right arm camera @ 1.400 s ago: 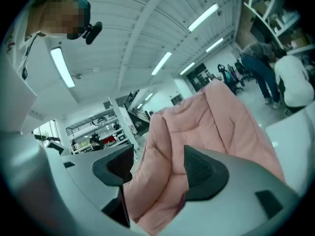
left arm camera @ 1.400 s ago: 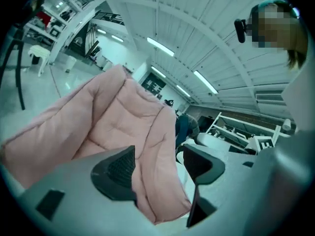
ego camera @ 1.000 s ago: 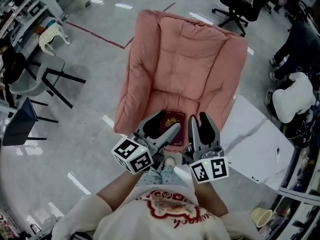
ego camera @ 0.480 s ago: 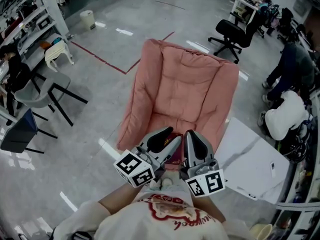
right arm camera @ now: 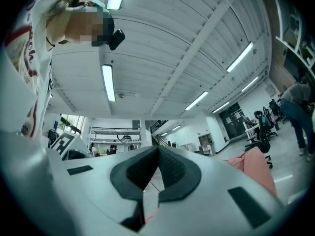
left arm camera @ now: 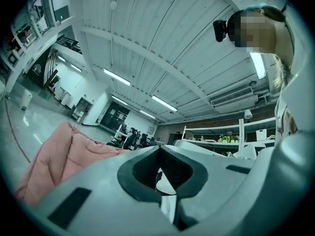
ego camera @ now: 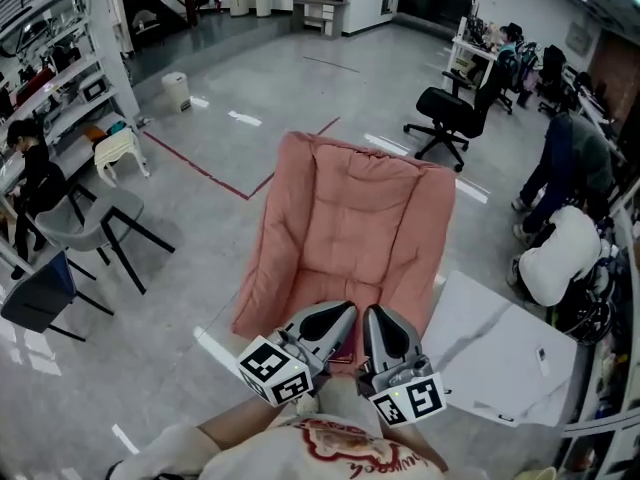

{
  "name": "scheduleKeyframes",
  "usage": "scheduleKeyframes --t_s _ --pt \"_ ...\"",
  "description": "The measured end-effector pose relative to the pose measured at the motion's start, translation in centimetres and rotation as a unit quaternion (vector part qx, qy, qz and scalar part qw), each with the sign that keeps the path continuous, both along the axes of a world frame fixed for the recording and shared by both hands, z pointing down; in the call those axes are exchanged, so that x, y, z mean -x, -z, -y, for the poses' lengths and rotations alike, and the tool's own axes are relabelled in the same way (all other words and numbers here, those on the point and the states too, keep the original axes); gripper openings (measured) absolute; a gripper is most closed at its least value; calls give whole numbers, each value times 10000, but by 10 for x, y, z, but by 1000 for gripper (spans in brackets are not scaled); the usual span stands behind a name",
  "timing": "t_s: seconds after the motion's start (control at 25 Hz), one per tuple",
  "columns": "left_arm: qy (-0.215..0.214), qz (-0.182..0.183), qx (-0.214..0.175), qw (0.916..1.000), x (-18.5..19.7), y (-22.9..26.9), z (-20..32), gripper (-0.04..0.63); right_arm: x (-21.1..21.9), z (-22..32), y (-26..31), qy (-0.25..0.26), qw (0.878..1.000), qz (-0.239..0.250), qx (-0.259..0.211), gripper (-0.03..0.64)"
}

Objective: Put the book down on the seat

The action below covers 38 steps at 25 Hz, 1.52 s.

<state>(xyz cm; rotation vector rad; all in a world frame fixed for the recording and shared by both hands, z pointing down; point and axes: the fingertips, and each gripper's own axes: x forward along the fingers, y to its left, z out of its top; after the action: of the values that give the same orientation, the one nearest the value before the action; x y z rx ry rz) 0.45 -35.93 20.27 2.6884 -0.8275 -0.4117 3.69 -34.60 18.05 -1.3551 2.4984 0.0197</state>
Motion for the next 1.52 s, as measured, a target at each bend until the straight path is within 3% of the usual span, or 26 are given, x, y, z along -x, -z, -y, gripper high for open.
scheduleKeyframes --t_s 0.2,0.76,1.28,1.52 --pt "82 -32 -32 10000 -18 1 -49 5 -13 -53 2 159 9998 -31 -82 2" --pt "687 -289 331 9967 -73 -31 -260 5 -76 -264 -27 541 9982 -145 217 2" --pt "1183 -218 87 9927 -51 -13 -354 5 -56 -358 -17 1038 9946 -36 32 2" --pt "1338 -229 195 9905 -32 -19 -389 5 -42 -383 -23 1134 9935 -32 134 2"
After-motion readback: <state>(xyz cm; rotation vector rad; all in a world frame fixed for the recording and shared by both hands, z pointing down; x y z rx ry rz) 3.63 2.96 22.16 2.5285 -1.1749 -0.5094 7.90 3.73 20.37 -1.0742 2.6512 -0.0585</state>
